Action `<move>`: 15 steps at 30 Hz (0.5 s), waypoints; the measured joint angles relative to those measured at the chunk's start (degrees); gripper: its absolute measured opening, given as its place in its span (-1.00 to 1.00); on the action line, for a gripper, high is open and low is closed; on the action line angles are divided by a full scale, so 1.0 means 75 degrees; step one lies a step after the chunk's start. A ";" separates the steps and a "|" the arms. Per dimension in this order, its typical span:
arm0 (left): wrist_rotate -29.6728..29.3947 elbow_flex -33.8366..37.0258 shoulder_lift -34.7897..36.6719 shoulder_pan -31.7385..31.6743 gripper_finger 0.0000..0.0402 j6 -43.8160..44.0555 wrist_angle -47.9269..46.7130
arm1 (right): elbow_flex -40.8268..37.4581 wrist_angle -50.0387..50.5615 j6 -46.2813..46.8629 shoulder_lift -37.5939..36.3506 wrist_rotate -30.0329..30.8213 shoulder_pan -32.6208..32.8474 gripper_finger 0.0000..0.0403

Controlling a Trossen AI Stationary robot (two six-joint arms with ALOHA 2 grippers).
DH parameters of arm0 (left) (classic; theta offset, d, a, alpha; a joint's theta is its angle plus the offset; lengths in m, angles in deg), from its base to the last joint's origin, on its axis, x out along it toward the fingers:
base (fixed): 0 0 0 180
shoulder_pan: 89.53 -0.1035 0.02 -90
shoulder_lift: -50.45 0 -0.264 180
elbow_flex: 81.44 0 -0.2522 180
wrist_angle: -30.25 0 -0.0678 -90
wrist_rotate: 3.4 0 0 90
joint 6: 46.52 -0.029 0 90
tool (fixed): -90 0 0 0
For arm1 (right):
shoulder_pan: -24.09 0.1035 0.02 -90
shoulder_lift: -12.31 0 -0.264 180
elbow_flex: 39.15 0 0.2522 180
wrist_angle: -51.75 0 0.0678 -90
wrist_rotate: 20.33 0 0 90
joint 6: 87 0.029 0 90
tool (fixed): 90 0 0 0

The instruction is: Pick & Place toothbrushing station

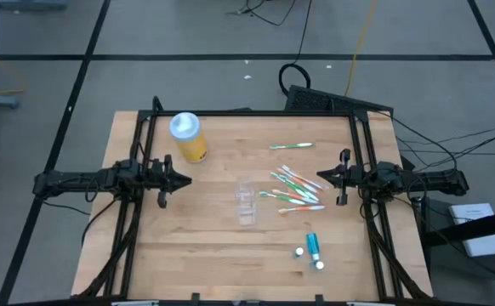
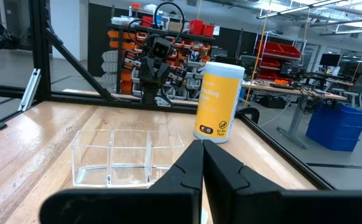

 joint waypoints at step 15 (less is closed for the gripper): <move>0.0000 0.0000 0.0000 -0.0002 -0.76 -0.0001 -0.0001 | 0.0000 0.0000 0.0000 -0.0003 0.0000 0.0000 -1.00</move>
